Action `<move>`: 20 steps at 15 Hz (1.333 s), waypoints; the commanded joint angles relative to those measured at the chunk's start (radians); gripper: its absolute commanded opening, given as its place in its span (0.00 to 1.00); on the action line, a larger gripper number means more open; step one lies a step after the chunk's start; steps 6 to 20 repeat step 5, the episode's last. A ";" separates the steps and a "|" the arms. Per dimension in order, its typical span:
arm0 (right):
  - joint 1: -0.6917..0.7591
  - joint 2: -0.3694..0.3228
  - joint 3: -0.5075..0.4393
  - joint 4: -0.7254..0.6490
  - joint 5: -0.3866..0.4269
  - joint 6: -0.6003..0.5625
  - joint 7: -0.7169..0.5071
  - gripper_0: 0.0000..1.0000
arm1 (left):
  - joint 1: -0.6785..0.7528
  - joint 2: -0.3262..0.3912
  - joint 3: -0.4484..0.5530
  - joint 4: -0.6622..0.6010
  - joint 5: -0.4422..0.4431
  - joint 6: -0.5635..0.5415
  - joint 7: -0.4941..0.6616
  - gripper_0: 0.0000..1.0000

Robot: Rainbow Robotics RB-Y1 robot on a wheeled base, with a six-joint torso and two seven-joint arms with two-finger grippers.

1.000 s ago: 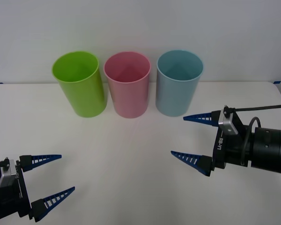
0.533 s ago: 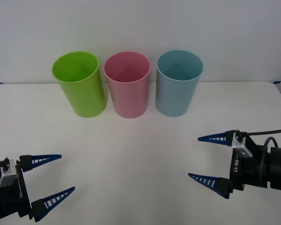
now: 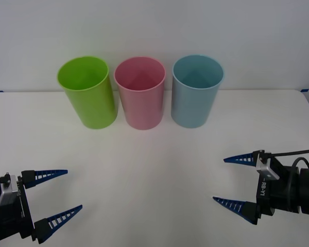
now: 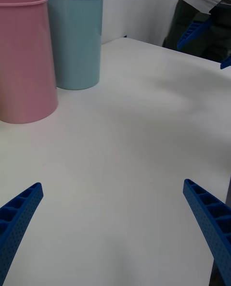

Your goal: Put cans in the blue bin and PET bottles in the pink bin and trash in the green bin.

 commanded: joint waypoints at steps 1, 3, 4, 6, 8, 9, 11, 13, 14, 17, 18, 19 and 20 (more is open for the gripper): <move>0.006 0.001 0.000 0.000 0.005 0.000 -0.011 1.00 | 0.000 0.000 0.000 0.000 0.000 0.000 0.000 1.00; 0.006 0.001 0.000 0.000 0.005 0.000 -0.011 1.00 | 0.000 0.000 0.000 0.000 0.000 0.000 0.000 1.00; 0.006 0.001 0.000 0.000 0.005 0.000 -0.011 1.00 | 0.000 0.000 0.000 0.000 0.000 0.000 0.000 1.00; 0.006 0.001 0.000 0.000 0.005 0.000 -0.011 1.00 | 0.000 0.000 0.000 0.000 0.000 0.000 0.000 1.00; 0.006 0.001 0.000 0.000 0.005 0.000 -0.011 1.00 | 0.000 0.000 0.000 0.000 0.000 0.000 0.000 1.00; 0.006 0.001 0.000 0.000 0.005 0.000 -0.011 1.00 | 0.000 0.000 0.000 0.000 0.000 0.000 0.000 1.00; 0.006 0.001 0.000 0.000 0.005 0.000 -0.011 1.00 | 0.000 0.000 0.000 0.000 0.000 0.000 0.000 1.00; 0.006 0.001 0.000 0.000 0.005 0.000 -0.011 1.00 | 0.000 0.000 0.000 0.000 0.000 0.000 0.000 1.00; 0.006 0.001 0.000 0.000 0.005 0.000 -0.011 1.00 | 0.000 0.000 0.000 0.000 0.000 0.000 0.000 1.00; 0.006 0.001 0.000 0.000 0.005 0.000 -0.011 1.00 | 0.000 0.000 0.000 0.000 0.000 0.000 0.000 1.00; 0.006 0.001 0.000 0.000 0.005 0.000 -0.011 1.00 | 0.000 0.000 0.000 0.000 0.000 0.000 0.000 1.00; 0.006 0.001 0.000 0.000 0.005 0.000 -0.011 1.00 | 0.000 0.000 0.000 0.000 0.000 0.000 0.000 1.00; 0.006 0.001 0.000 0.000 0.005 0.000 -0.011 1.00 | 0.000 0.000 0.000 0.000 0.000 0.000 0.000 1.00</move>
